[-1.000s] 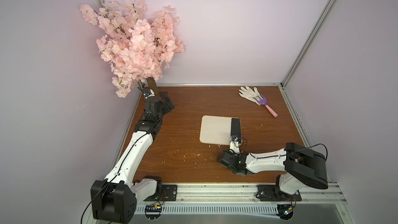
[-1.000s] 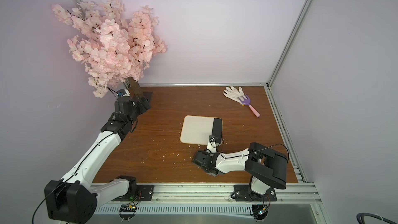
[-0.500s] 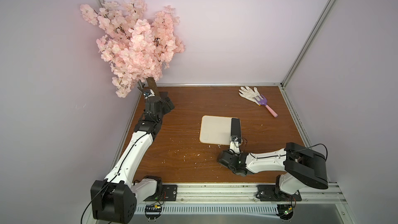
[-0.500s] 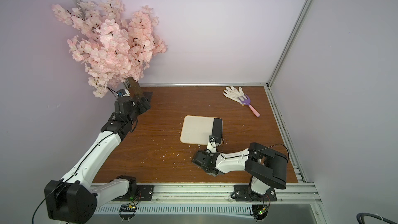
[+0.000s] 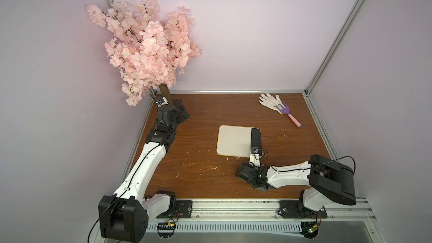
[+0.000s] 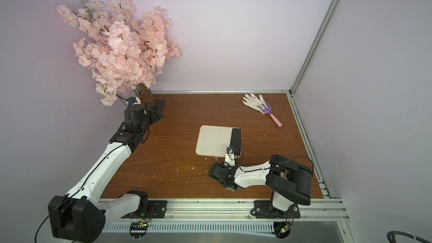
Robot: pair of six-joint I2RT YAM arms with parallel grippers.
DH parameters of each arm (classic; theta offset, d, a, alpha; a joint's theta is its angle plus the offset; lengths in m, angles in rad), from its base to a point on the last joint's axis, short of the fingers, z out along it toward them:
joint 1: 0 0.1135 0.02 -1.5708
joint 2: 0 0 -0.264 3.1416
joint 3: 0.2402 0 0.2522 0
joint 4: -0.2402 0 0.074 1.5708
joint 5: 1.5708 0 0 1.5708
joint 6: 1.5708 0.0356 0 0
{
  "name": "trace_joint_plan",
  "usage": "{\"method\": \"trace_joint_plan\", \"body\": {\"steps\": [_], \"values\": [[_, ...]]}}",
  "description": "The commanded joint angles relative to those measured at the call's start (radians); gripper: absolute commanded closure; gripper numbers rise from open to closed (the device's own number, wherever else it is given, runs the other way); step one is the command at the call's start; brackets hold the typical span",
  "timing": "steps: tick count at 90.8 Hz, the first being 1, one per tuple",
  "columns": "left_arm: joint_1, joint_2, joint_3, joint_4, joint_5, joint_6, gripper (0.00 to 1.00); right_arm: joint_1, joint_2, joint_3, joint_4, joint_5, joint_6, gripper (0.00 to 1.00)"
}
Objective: Align the knife with the edge of the cutting board
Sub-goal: Move the knife to the edge of the cutting board.
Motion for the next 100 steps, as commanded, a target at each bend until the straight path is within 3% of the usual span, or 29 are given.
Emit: {"method": "trace_joint_plan", "body": {"steps": [1, 56, 81, 86, 100], "values": [[0.009, 0.003, -0.007, -0.021, -0.017, 0.012, 0.0, 0.002, -0.024, -0.007, -0.005, 0.038, 0.001, 0.66], [0.009, 0.007, -0.007, -0.022, -0.017, 0.013, 0.0, 0.002, -0.039, -0.004, 0.001, 0.043, -0.018, 0.41], [0.009, 0.007, -0.005, -0.022, -0.017, 0.012, 0.0, 0.001, -0.072, -0.003, 0.003, 0.041, -0.042, 0.13], [0.009, 0.008, -0.006, -0.022, -0.017, 0.012, 0.0, 0.002, -0.081, -0.005, 0.011, 0.039, -0.052, 0.02], [0.009, 0.008, -0.007, -0.021, -0.017, 0.014, 0.0, 0.004, -0.111, -0.009, 0.038, 0.026, -0.086, 0.01]]}}
